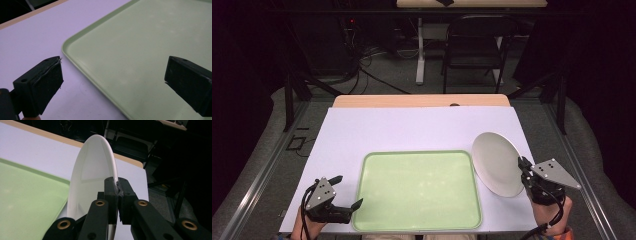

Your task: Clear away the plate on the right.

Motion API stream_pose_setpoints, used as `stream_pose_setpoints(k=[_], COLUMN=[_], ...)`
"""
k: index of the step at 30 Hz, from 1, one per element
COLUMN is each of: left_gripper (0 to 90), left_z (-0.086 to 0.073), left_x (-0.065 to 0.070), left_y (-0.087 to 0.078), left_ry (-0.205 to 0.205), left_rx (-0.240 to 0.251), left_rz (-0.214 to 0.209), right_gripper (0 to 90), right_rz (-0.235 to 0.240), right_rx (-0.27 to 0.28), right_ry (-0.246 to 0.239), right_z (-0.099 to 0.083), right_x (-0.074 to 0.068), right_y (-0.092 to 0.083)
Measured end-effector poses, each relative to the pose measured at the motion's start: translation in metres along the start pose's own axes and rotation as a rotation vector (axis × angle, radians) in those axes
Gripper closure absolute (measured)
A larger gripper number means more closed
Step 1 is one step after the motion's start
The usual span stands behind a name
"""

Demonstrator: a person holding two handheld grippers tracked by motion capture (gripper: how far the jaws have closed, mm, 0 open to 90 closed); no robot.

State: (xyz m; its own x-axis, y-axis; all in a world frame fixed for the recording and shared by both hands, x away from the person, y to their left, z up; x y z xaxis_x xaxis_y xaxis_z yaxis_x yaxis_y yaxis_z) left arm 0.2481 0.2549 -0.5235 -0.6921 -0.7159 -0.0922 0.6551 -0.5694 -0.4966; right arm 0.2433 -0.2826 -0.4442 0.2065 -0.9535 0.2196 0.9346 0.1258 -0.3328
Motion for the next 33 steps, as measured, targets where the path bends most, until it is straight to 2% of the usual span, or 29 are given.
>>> stream_pose_setpoints(k=[6,19,25,27,28,30,33], left_gripper=[1.4,1.4,1.5,1.5,1.6,1.6,1.5], left_z=[0.000,0.000,0.000,0.000,0.000,0.000,0.001], left_x=[0.000,0.000,0.000,0.000,0.001,0.000,0.000], left_y=[0.000,0.000,0.000,0.000,0.000,0.001,0.002], left_ry=[0.002,0.006,0.009,0.008,0.006,0.006,-0.012], left_rx=[0.001,0.006,0.004,0.003,0.003,0.000,-0.006], left_rz=[-0.003,-0.004,-0.007,-0.008,-0.009,-0.013,-0.022], right_gripper=[86.6,85.8,84.5,85.7,86.4,86.8,86.8], right_rz=[0.021,0.036,0.062,0.043,0.039,0.058,0.094], right_rx=[0.004,-0.001,-0.009,-0.014,-0.013,-0.023,-0.043], right_ry=[-0.037,-0.071,-0.077,-0.074,-0.051,0.056,0.320], right_z=[0.002,0.003,0.001,0.000,-0.001,-0.005,-0.019], right_x=[-0.005,-0.012,-0.016,-0.014,-0.011,0.007,0.046], right_y=[-0.002,-0.005,-0.004,-0.003,-0.001,0.003,0.014])
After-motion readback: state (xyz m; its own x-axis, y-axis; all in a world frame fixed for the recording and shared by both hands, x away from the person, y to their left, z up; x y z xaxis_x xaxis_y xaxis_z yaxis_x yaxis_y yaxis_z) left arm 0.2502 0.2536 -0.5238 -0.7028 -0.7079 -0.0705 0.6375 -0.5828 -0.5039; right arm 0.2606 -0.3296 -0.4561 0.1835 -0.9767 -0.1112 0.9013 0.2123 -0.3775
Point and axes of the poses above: each handheld gripper's, and its own axes: y roughly forward along the jaws, z roughly out of its top, x roughly to its right, the point moved 1 cm from there along y, roughly forward along the jaws, and after that the axes turned 2 degrees about x, right-handed, at the moved point
